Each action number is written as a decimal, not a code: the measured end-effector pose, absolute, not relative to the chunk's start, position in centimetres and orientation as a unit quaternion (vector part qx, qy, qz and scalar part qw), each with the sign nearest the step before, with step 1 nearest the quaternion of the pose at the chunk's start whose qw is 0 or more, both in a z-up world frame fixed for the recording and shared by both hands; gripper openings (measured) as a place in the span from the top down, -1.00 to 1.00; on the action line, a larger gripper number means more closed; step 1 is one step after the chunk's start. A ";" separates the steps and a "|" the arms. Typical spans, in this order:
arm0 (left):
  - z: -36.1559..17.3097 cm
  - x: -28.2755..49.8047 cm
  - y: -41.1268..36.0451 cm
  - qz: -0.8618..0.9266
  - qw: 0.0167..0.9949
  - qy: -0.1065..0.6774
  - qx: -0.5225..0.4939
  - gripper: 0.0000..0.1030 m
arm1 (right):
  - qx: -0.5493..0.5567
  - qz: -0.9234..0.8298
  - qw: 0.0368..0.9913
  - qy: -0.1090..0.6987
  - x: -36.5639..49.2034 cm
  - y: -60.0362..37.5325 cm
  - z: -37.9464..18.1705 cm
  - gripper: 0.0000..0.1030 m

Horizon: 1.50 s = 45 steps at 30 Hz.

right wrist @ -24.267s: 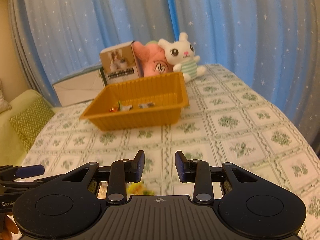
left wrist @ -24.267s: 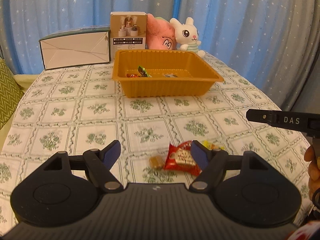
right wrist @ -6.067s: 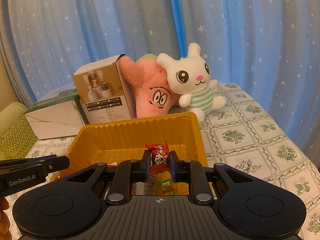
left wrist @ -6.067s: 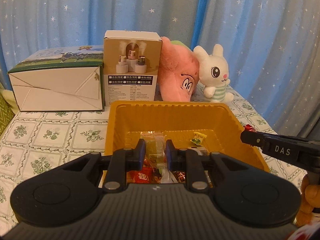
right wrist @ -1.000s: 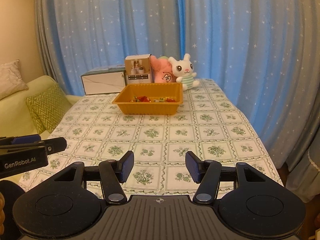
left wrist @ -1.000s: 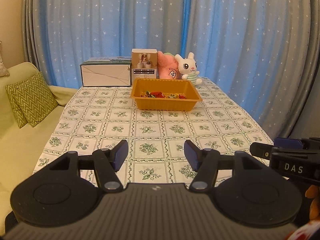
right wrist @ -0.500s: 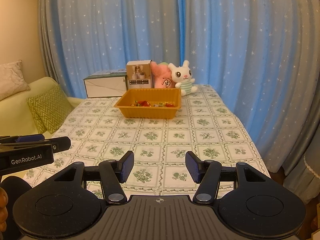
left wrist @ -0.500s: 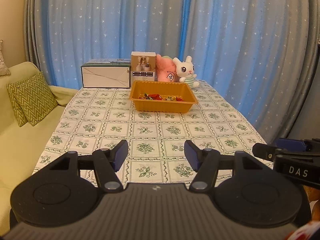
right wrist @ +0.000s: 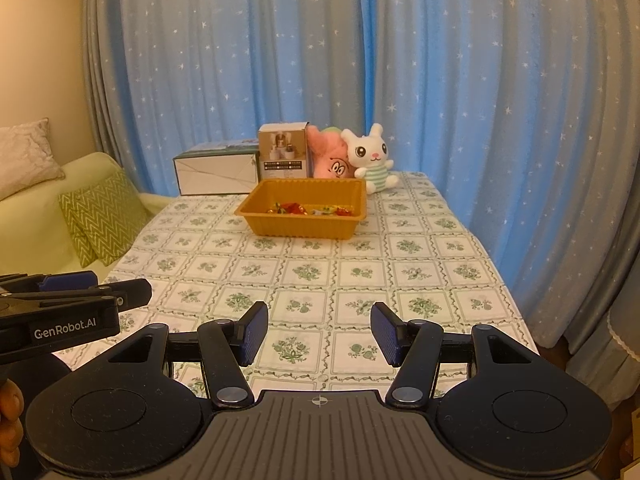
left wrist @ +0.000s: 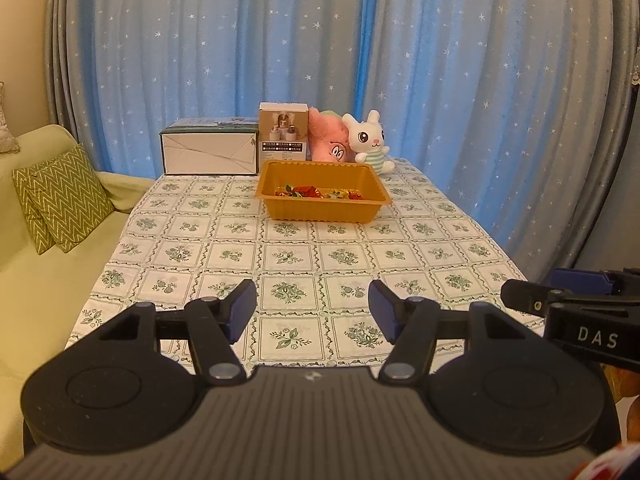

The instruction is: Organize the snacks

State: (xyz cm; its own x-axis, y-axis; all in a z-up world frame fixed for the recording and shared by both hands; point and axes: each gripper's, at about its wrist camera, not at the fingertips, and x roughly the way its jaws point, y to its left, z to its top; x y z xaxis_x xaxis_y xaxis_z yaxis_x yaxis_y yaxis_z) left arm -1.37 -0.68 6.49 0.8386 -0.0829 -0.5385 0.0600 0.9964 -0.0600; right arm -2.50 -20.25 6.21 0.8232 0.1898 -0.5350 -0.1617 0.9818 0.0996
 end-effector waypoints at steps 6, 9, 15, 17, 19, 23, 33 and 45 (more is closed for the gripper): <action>6.4 -1.6 -0.7 -0.035 0.958 0.284 -0.021 -0.16 | 0.025 0.090 0.954 0.286 -2.7 -20.3 6.3 -0.11; 6.5 -1.6 -0.7 -0.035 0.958 0.284 -0.021 -0.16 | 0.026 0.090 0.953 0.287 -2.9 -20.4 6.2 -0.11; 6.5 -1.7 -0.7 -0.036 0.958 0.285 -0.021 -0.16 | 0.029 0.091 0.953 0.289 -2.8 -20.4 6.3 -0.11; 6.5 -1.7 -0.8 -0.036 0.958 0.285 -0.021 -0.16 | 0.029 0.091 0.953 0.289 -2.8 -20.4 6.3 -0.11; 6.5 -1.7 -0.9 -0.036 0.957 0.286 -0.021 -0.16 | 0.031 0.090 0.953 0.289 -2.8 -20.3 6.3 -0.11; 6.4 -1.8 -1.0 -0.036 0.957 0.286 -0.022 -0.16 | 0.032 0.089 0.953 0.288 -2.7 -20.3 6.3 -0.11; 6.2 -1.9 -0.9 -0.035 0.957 0.288 -0.022 -0.16 | 0.033 0.090 0.953 0.289 -2.9 -20.3 6.2 -0.11; 6.2 -1.9 -0.9 -0.034 0.957 0.289 -0.021 -0.16 | 0.034 0.090 0.952 0.291 -2.8 -20.3 6.1 -0.11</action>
State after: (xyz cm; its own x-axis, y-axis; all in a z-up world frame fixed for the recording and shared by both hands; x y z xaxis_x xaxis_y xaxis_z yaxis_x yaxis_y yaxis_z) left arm -1.90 -0.91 6.21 0.8308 -0.0774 -0.5512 0.0529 0.9968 -0.0604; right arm -2.85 -20.27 6.11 0.8144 0.1907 -0.5481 -0.1515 0.9816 0.1163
